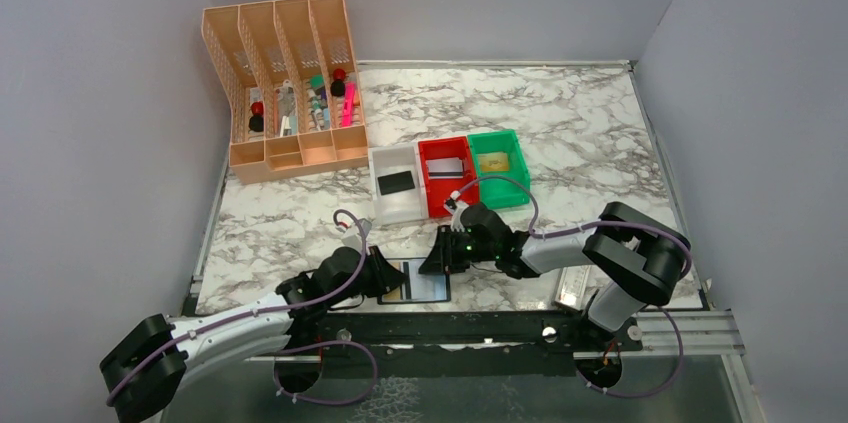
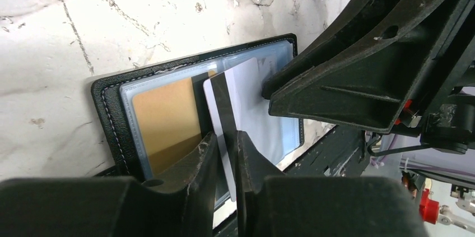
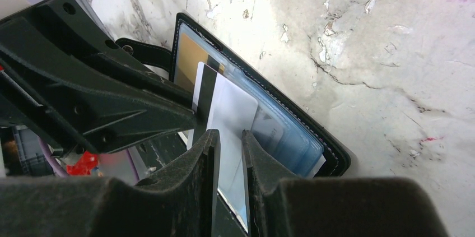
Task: Take the credit cards out of the card holder
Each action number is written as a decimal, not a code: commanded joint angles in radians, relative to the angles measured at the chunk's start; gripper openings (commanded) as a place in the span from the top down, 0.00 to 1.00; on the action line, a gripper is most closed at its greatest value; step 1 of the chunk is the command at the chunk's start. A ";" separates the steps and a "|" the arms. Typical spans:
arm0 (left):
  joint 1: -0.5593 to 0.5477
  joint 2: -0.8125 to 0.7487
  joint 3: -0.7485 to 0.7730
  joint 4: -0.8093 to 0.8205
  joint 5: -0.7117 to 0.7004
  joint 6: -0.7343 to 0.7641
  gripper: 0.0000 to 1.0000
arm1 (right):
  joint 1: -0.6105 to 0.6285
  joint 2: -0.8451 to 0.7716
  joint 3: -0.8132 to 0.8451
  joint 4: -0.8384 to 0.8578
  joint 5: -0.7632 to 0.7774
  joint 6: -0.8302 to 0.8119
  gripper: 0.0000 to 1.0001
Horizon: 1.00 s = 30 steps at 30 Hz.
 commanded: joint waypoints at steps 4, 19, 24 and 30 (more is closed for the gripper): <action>-0.015 -0.001 -0.060 0.177 0.140 -0.007 0.88 | 0.028 0.066 -0.025 -0.066 -0.037 0.000 0.73; -0.016 -0.096 0.078 -0.125 0.051 0.101 1.00 | 0.028 -0.008 0.000 -0.243 0.106 -0.041 0.68; -0.015 -0.184 0.112 -0.263 0.004 0.109 1.00 | 0.027 -0.044 0.009 -0.312 0.175 -0.059 0.65; -0.015 -0.213 0.122 -0.319 -0.009 0.103 1.00 | 0.026 -0.051 0.026 -0.334 0.189 -0.067 0.64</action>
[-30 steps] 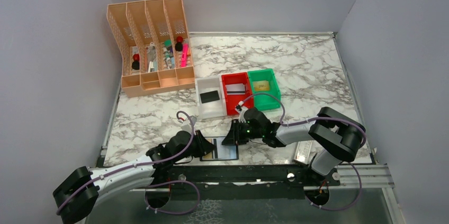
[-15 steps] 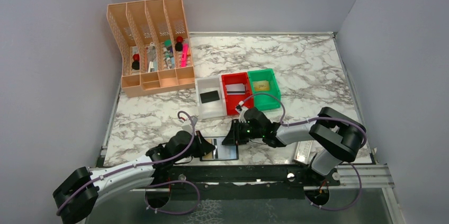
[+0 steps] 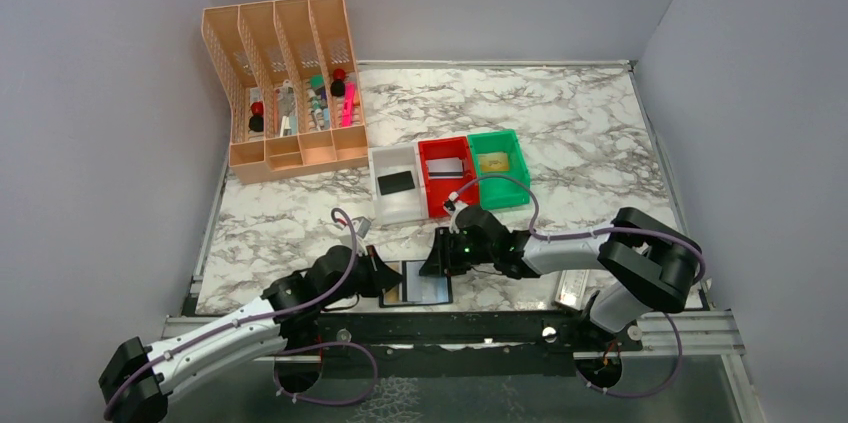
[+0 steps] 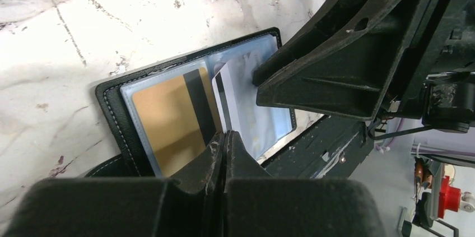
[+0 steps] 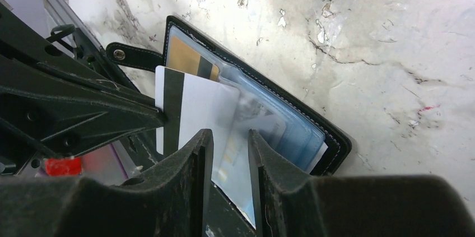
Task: Take the credit cards out of the card holder
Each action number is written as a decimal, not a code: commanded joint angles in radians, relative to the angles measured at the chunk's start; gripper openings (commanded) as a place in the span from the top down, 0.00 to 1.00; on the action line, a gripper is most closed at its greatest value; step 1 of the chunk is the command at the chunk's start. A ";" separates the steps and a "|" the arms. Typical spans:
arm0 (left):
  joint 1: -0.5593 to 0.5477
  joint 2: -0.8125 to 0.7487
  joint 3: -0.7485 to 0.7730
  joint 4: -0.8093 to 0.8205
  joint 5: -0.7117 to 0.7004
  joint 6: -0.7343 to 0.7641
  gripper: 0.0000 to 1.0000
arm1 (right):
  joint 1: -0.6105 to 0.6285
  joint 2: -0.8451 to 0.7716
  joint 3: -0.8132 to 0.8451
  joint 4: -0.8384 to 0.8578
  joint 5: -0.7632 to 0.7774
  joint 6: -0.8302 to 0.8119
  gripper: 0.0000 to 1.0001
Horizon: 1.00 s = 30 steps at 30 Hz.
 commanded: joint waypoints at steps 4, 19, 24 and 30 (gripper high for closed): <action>-0.006 -0.002 0.056 -0.060 -0.012 0.018 1.00 | 0.002 -0.001 0.001 -0.177 0.096 -0.053 0.64; -0.006 0.071 0.048 0.045 0.032 0.027 1.00 | 0.004 0.028 0.030 0.030 -0.136 -0.059 0.61; -0.006 0.089 0.056 0.055 0.034 0.032 1.00 | 0.005 0.089 0.015 0.037 -0.112 -0.046 0.61; -0.006 0.107 -0.005 0.211 0.109 0.003 0.87 | 0.005 0.128 -0.046 0.137 -0.139 0.012 0.61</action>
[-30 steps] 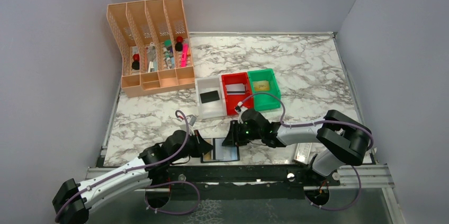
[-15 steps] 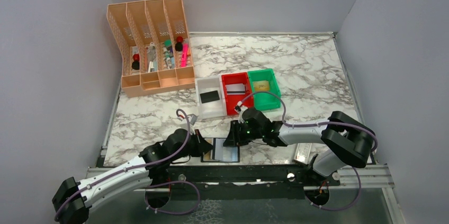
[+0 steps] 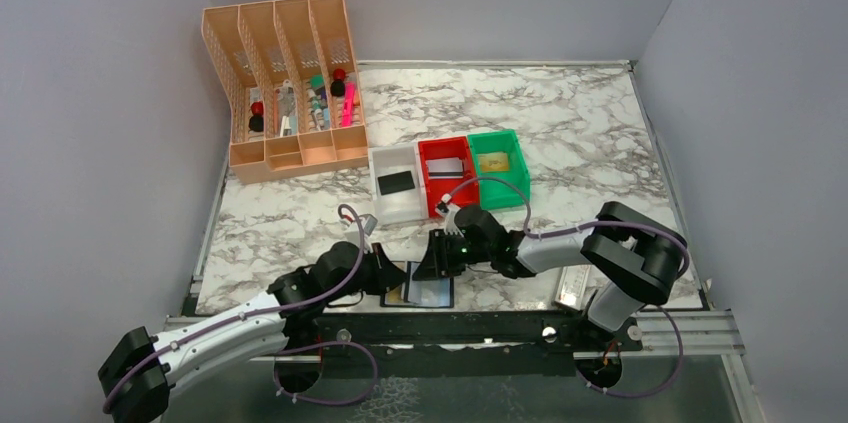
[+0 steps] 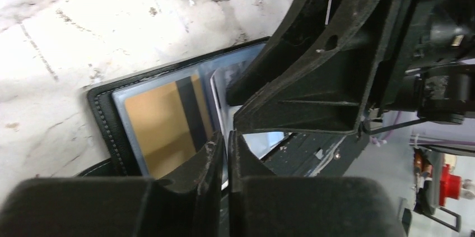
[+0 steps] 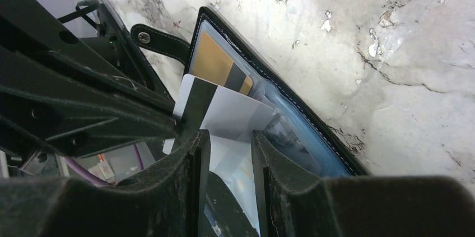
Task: Take the credit cards out of the card holder
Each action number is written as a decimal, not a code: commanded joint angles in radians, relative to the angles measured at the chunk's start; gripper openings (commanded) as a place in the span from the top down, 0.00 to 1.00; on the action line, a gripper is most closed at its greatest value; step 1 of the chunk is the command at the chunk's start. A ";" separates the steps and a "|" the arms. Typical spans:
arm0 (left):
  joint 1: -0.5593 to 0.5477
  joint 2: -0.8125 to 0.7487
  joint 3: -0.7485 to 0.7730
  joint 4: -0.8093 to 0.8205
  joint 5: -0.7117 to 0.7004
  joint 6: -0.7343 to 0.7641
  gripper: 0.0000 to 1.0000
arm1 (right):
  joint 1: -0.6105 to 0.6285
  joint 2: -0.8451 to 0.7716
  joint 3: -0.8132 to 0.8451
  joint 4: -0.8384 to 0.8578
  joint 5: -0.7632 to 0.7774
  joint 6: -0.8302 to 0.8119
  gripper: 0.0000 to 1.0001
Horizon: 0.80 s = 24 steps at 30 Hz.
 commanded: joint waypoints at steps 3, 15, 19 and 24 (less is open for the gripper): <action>-0.006 0.053 -0.056 0.253 0.124 -0.021 0.77 | 0.004 0.065 -0.067 0.051 -0.012 0.043 0.61; -0.006 0.152 0.012 0.162 0.076 0.018 0.98 | 0.004 0.009 -0.091 0.026 0.022 0.051 0.61; -0.006 0.063 0.059 0.015 0.008 0.039 1.00 | 0.003 -0.056 -0.075 -0.057 0.075 0.021 0.61; -0.006 -0.080 0.119 -0.183 -0.081 0.054 1.00 | 0.002 -0.141 -0.055 -0.124 0.111 -0.017 0.60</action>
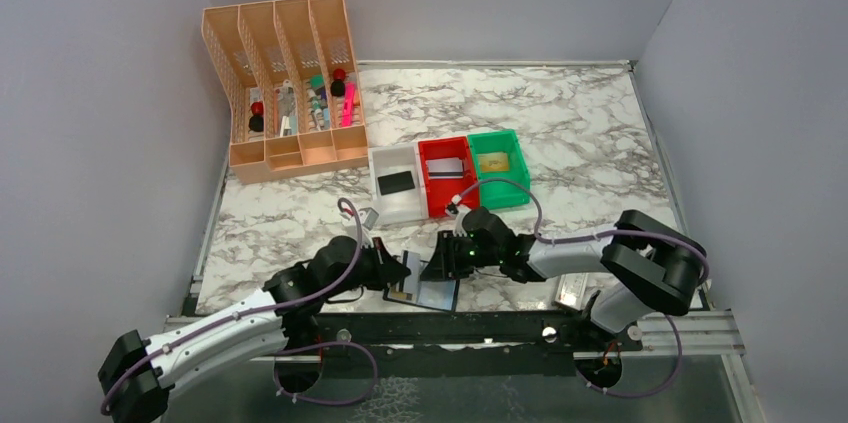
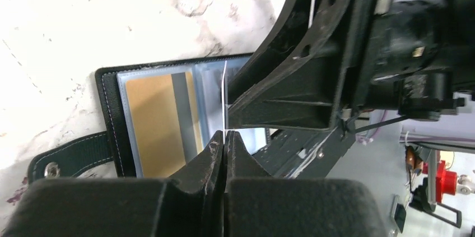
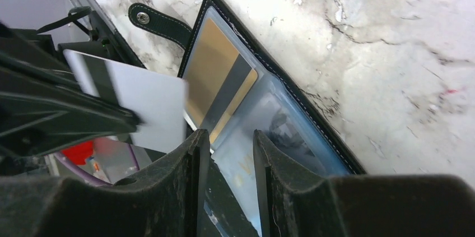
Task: Take the credit cards out of the card holder
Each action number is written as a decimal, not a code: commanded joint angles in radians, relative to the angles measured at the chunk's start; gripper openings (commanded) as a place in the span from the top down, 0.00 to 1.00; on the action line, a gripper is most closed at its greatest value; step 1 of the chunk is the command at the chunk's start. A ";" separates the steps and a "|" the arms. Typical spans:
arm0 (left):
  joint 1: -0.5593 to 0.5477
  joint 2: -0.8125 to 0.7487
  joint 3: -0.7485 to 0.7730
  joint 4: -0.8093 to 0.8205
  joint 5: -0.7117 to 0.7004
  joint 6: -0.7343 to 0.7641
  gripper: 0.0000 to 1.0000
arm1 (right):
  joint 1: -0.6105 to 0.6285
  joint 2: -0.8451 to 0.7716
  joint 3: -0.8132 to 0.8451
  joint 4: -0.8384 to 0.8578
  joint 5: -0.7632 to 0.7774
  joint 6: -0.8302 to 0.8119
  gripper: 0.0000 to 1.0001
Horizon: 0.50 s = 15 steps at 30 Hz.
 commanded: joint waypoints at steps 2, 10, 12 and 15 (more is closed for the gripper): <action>-0.006 -0.144 0.066 -0.193 -0.108 0.026 1.00 | 0.006 -0.092 0.016 -0.132 0.076 -0.066 0.59; -0.006 -0.202 0.053 -0.160 -0.086 0.017 1.00 | -0.001 -0.264 -0.010 -0.127 0.093 -0.086 0.51; -0.006 -0.195 0.038 -0.116 -0.066 0.017 1.00 | -0.007 -0.313 -0.031 -0.105 0.089 -0.089 0.46; -0.006 -0.151 0.014 -0.001 -0.027 0.015 1.00 | -0.029 -0.350 -0.049 -0.098 0.082 -0.093 0.44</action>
